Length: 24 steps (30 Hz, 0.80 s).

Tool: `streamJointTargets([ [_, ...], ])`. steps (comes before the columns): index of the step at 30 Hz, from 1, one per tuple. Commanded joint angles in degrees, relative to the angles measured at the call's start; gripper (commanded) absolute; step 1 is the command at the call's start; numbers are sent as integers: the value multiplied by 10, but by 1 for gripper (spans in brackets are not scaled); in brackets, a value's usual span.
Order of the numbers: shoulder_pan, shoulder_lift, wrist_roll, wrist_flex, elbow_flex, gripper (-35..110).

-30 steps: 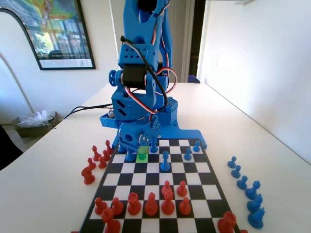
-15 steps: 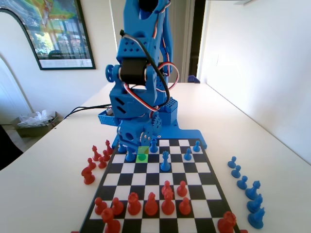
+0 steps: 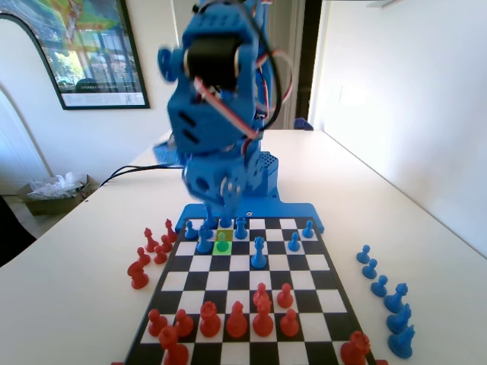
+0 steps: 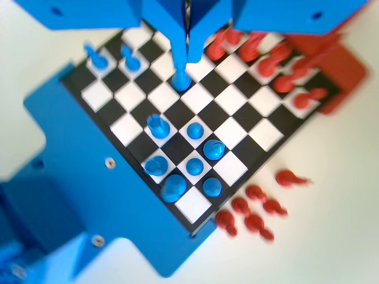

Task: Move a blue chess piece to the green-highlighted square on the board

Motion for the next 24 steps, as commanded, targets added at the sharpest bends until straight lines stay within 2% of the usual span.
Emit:
streamJointTargets([
  [1, 0, 158, 74, 29, 25, 1],
  [6, -16, 302, 161, 85, 90, 1],
  [13, -47, 429, 294, 163, 76, 1],
  [24, -50, 528, 361, 192, 46, 1],
])
